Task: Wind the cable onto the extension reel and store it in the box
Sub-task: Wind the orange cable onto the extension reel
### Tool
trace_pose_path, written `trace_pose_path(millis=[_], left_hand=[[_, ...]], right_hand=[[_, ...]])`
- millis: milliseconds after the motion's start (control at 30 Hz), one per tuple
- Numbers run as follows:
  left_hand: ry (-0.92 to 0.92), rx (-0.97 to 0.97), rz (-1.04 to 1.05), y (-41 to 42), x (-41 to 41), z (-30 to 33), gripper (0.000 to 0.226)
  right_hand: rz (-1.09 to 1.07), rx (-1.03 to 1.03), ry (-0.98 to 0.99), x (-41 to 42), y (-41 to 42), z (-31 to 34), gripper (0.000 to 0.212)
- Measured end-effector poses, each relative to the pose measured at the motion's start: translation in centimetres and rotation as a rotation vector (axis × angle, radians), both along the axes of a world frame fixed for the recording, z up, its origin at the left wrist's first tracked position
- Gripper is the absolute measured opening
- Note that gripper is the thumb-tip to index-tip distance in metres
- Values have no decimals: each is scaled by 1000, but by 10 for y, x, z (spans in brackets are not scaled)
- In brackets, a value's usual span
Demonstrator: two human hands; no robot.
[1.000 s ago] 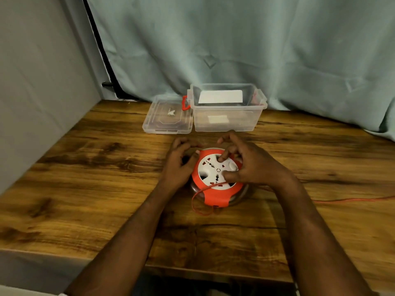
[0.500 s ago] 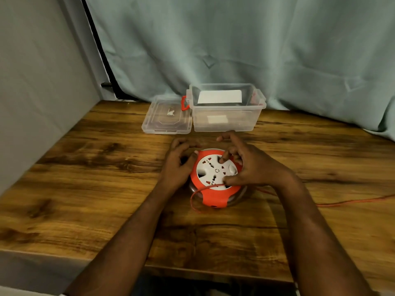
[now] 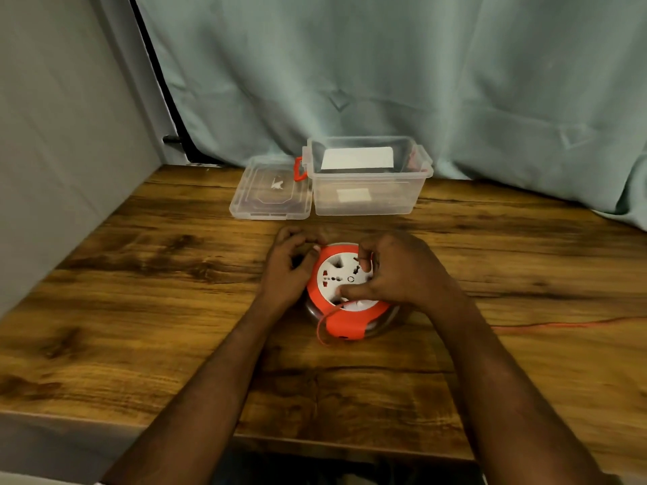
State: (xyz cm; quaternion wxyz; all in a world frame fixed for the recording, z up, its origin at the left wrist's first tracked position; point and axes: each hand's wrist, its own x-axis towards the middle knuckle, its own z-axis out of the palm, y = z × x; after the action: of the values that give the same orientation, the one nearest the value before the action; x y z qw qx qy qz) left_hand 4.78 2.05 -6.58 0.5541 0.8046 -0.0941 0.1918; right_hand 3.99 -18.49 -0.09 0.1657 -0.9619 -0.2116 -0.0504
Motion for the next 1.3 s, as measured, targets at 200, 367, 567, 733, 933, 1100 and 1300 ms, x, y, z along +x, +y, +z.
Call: trace_pose_path(millis=[200, 367, 567, 733, 933, 1100, 1300], left_hand=[[12, -42, -10, -3, -6, 5, 21], [-13, -30, 7, -3, -3, 2, 21], [14, -18, 19, -1, -3, 3, 20], [21, -13, 3, 0, -2, 2, 18], [15, -26, -11, 1, -4, 4, 16], [33, -51, -3, 0, -4, 4, 15], [7, 3, 23, -1, -3, 3, 17]], right_hand=[[-110, 68, 44, -7, 22, -7, 52], [-82, 112, 63, -2, 22, -15, 51], [217, 294, 494, 6, -22, 1, 18], [200, 438, 357, 7, -36, 9, 38], [216, 232, 302, 11, -28, -3, 69], [151, 138, 191, 2, -21, 5, 83], [63, -19, 10, -1, 0, -2, 48]])
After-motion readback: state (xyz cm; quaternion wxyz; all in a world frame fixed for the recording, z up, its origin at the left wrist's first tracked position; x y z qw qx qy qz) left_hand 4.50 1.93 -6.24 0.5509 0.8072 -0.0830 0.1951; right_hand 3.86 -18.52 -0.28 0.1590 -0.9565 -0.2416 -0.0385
